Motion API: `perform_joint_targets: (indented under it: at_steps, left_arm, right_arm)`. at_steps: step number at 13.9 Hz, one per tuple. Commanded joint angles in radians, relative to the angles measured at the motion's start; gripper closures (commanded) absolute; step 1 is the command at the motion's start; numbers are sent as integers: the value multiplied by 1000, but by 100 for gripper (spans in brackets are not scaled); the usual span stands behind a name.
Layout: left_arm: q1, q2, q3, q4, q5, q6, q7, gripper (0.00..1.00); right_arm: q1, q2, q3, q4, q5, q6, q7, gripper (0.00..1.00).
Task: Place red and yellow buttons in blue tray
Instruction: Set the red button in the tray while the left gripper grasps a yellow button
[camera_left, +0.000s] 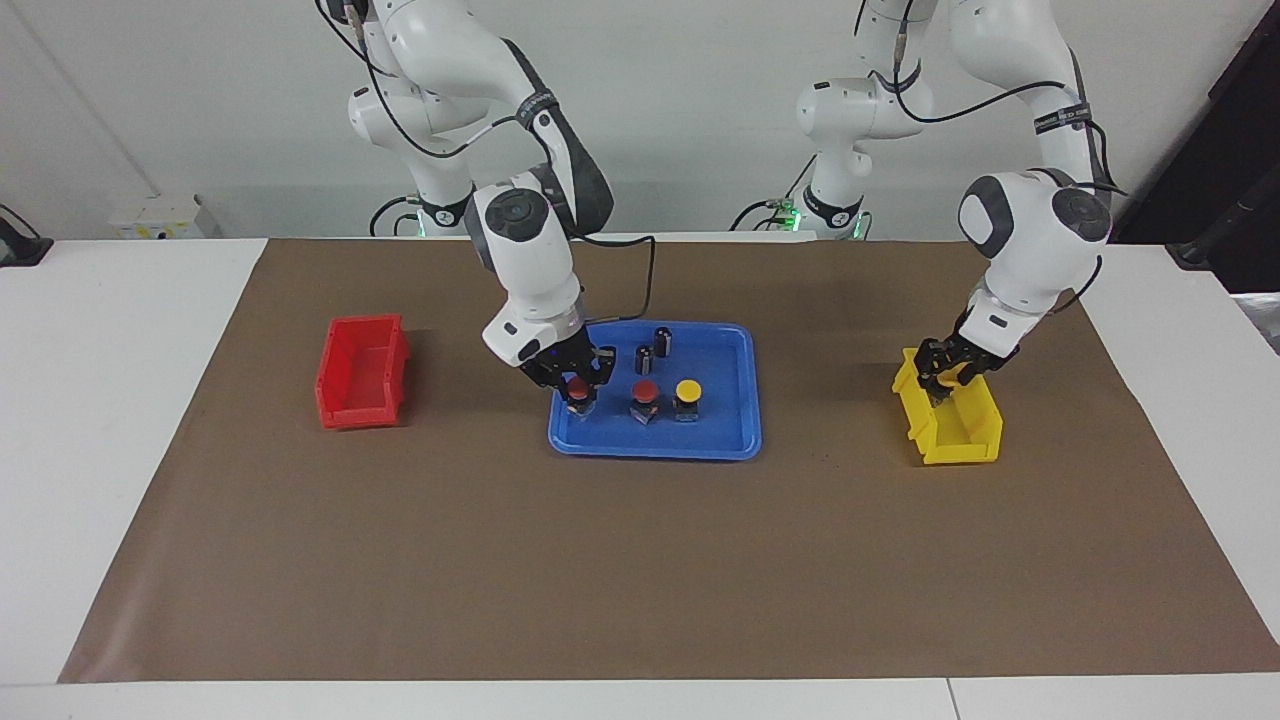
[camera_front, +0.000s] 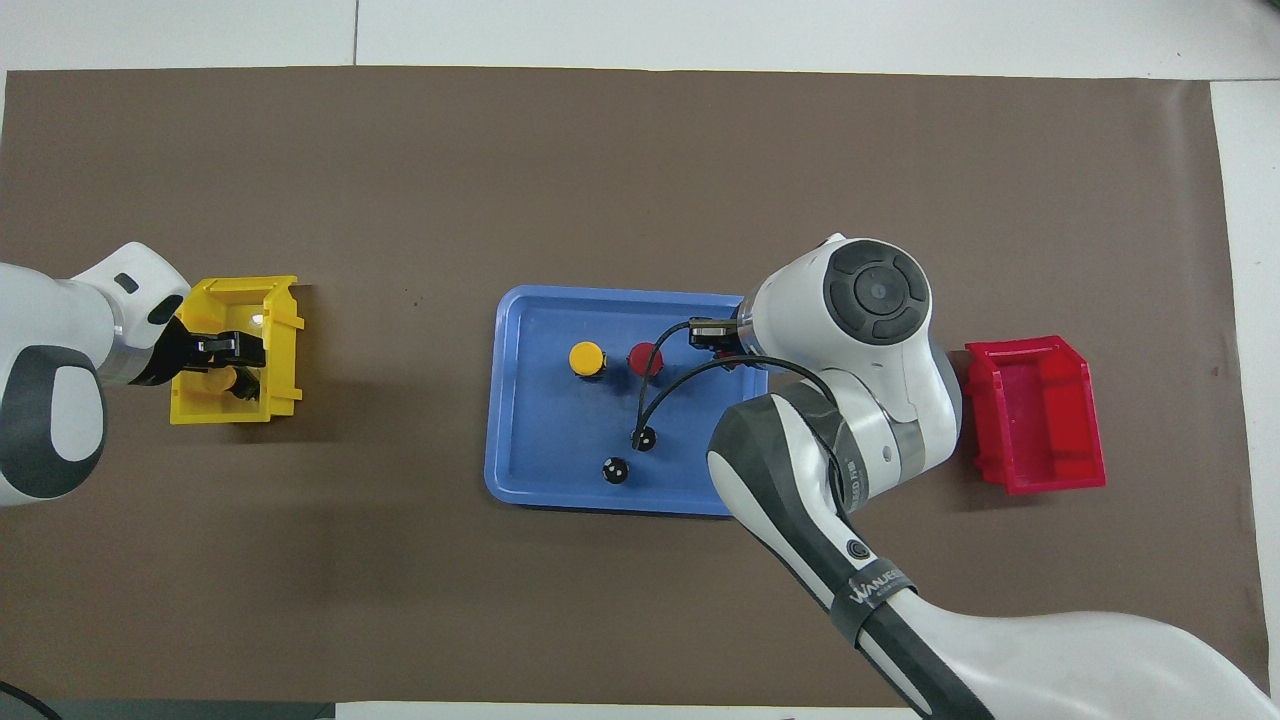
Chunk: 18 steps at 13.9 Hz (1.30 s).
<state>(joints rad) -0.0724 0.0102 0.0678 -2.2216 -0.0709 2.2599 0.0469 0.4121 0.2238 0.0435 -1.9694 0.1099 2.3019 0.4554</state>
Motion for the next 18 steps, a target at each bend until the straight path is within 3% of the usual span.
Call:
perform_joint_targets:
  at_steps: [1,4,5,6,8,10,16,18]
  left_arm:
    - [0,-7,4,-24,-18,29,-4,30]
    - [-6,-9,4,-10,-18,10,-4,29]
    - [-6,-10,4,-1,-18,9,-4,29]
    - [-7,-10,4,12,-18,-8,-4,28]
    - [-4,-18,6,48,-18,-71,1,27]
    - [3,-21,6,45,-18,-68,7,27]
    - [29,-21,6,13,-17,-23,34,27]
    - [28,-22,6,-4,-18,-20,36,27]
  right_arm:
    - [1,3,-4,-32,11,57,-24,77]
    - [20,17,-4,-48,11,88,-27,75]
    - [22,17,-4,-48,11,83,-29,71]
    - [21,17,-4,-51,11,82,-29,58]
    - [14,15,-4,-42,10,65,-26,0]
    - [-10,2,-16,10,-4,-11,-27,0]
    - [-277,-87,-14,323,-75,-523,-113,0]
    - [-356,-151,-14,331,-75,-603,-196,0]
